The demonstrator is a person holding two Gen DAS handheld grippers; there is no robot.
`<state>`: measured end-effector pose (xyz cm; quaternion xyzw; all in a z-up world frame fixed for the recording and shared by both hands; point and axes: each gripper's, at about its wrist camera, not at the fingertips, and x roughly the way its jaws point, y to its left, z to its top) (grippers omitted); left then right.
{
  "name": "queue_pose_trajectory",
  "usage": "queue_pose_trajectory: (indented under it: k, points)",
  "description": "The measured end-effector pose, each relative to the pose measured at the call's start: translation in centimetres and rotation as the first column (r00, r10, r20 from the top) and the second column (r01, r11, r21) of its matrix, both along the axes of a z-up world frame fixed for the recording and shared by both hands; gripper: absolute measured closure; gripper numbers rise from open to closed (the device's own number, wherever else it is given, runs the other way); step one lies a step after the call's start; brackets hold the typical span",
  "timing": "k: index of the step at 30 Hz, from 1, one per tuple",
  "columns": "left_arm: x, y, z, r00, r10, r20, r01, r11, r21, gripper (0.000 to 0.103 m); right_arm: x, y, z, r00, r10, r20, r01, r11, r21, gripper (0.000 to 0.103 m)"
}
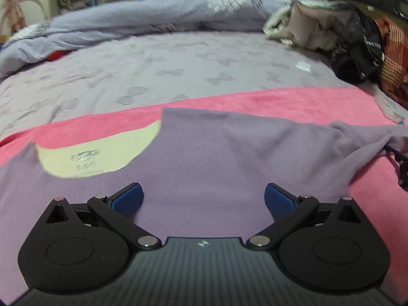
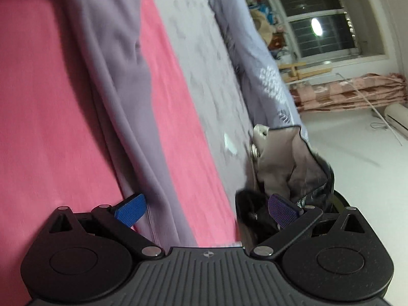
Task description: Fold clothes
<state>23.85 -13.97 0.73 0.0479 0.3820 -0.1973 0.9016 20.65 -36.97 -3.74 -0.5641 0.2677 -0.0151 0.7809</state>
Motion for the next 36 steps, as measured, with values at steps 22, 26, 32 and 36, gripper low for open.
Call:
queue_pose_trajectory:
  k: [22,26,32,36]
  points:
    - [3.1,-0.2,-0.4,0.989,-0.031,-0.143,-0.002,0.975,-0.224,0.001,4.6,8.3,2.1,0.952,0.304,-0.044,-0.284,0.924,0.255,0.000]
    - [2.2,-0.5,-0.7,0.992,-0.058,-0.108,0.037,0.982,-0.184,0.001,6.7,4.9,0.4,0.990,0.141,-0.014,-0.136,0.973,0.185,0.000]
    - [1.4,-1.1,-0.5,0.992,-0.097,-0.085,0.087,0.989,-0.119,0.001,8.3,-0.8,-1.8,0.994,-0.028,0.110,0.029,1.000,-0.007,0.000]
    - [2.5,-1.6,0.3,0.990,-0.092,-0.106,0.075,0.986,-0.150,0.001,8.8,-4.1,-3.5,0.988,-0.048,0.148,0.066,0.991,-0.116,0.000]
